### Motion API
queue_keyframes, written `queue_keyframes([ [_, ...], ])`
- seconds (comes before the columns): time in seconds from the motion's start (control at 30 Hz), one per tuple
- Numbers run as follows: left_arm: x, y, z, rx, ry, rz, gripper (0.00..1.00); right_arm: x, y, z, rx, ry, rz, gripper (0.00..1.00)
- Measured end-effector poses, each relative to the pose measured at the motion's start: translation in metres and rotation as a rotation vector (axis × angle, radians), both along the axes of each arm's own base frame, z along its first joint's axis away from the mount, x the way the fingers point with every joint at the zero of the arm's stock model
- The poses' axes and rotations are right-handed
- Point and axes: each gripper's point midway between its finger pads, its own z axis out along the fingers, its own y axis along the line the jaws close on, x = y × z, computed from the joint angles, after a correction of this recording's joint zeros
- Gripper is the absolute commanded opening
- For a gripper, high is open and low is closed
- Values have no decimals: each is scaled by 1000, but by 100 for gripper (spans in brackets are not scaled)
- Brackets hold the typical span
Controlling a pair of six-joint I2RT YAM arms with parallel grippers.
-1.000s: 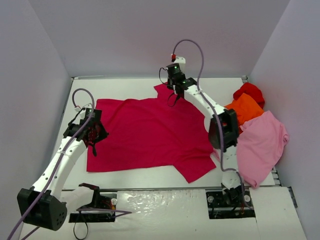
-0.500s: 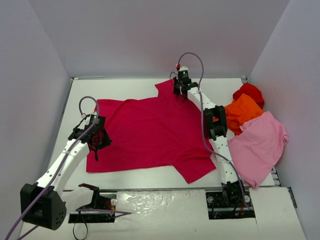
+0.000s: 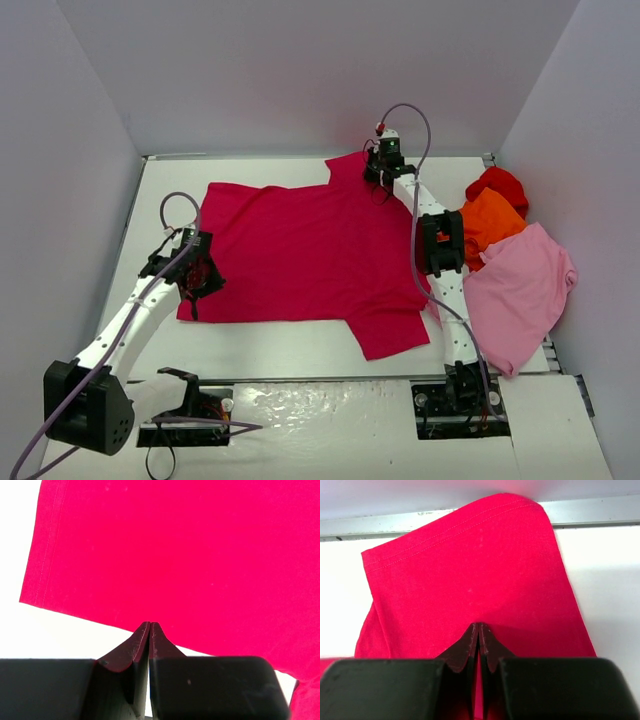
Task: Fold and stack the t-shirts
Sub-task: Flatten out the tshirt
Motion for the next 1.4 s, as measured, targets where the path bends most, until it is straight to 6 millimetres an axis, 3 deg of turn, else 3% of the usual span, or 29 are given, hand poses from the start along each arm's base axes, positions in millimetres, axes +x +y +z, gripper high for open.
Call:
queue_keyframes([
  [0.1, 0, 0, -2, 1, 4, 0, 0, 2, 6, 4, 18, -19, 20, 76],
  [0.17, 0, 0, -3, -1, -4, 0, 0, 2, 15, 11, 28, -49, 42, 90],
  [0.23, -1, 0, -2, -3, -15, -2, 0, -4, 23, 16, 21, -61, 56, 98],
  [0.37, -4, -1, 11, -16, -77, -8, 0, -31, 30, 29, -2, -48, 57, 98],
  [0.43, -4, -1, 21, -26, -116, -10, 0, -50, 32, 50, -16, -44, 38, 95],
  [0.53, -7, -3, 29, -38, -129, -18, 0, -84, 32, 99, -23, -64, -2, 90],
  [0.57, -9, -3, 30, -40, -116, -24, 0, -102, 32, 117, -27, -76, -15, 88],
  [0.63, -12, -5, 29, -39, -75, -37, 0, -157, 31, 145, -38, -68, -29, 86],
  [0.73, -19, -7, 21, -21, 7, -68, 0, -245, 38, 167, -32, -38, 5, 82],
  [0.83, -30, -5, 8, 8, 96, -96, 0, -319, 43, 155, -25, 29, 44, 81],
  [0.93, -35, -10, 2, 2, 135, -118, 0, -387, 23, 107, -63, 196, 33, 79],
  [1.03, -40, -15, -5, -20, 163, -137, 0, -434, 6, 73, -101, 337, 10, 79],
  [1.2, -44, -15, -17, 23, 223, -142, 0, -472, 3, 72, -128, 392, 4, 80],
  [1.4, -40, -23, -26, 32, 235, -138, 0, -505, 19, 66, -109, 425, 10, 78],
])
